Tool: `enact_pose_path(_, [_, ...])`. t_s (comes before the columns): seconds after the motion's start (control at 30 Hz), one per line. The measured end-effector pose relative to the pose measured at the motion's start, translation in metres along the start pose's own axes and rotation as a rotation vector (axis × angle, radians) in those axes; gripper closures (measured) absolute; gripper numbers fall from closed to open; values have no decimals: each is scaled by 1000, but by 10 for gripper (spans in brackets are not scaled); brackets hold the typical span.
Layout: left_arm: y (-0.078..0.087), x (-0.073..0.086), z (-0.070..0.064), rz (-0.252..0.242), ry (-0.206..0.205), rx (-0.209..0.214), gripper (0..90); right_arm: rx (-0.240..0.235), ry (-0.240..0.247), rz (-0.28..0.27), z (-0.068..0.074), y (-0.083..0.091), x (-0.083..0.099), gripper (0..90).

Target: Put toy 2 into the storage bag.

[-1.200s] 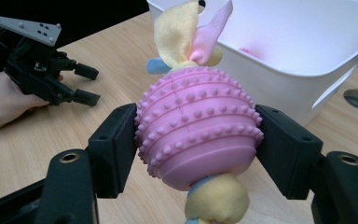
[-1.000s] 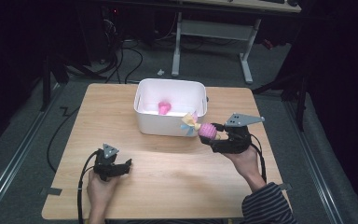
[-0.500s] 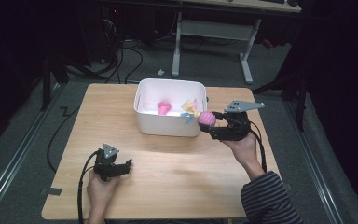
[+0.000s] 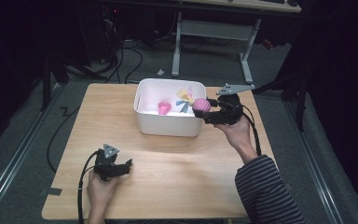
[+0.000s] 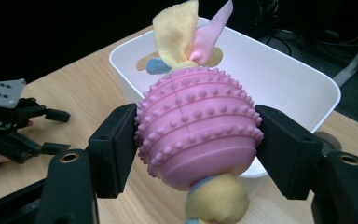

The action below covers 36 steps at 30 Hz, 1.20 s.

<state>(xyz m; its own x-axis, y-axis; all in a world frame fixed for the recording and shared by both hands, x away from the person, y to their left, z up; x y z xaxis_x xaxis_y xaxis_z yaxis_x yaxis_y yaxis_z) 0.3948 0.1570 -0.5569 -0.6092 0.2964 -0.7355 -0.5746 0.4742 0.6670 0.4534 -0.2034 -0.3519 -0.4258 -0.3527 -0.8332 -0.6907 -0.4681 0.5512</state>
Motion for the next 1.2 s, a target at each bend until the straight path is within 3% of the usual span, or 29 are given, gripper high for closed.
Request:
enact_pose_path(0.37, [0,0,0,4,-6,4,206,38,3,73,-7,-28,-13,333])
enact_pose_path(0.6, [0,0,0,3,-5,4,206,61,-13,135,-16,-47,-9,333])
enact_pose_path(1.2, [0,0,0,3,-5,5,206,92,-41,225,-31,-68,2,329])
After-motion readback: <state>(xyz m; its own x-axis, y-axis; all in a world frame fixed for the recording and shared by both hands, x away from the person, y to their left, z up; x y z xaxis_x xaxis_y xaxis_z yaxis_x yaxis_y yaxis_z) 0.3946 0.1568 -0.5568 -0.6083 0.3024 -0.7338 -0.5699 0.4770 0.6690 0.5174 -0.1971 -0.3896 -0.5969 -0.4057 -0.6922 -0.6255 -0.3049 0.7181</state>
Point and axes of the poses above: each handheld gripper's, and its own axes: y roughly backward along the jaws, x roughly out of its underside, z roughly to its left, the point moved 3 cm from there along -y, roughly forward along the jaws, and after that the axes turned 9 degrees about x, right-handed, at the moved point
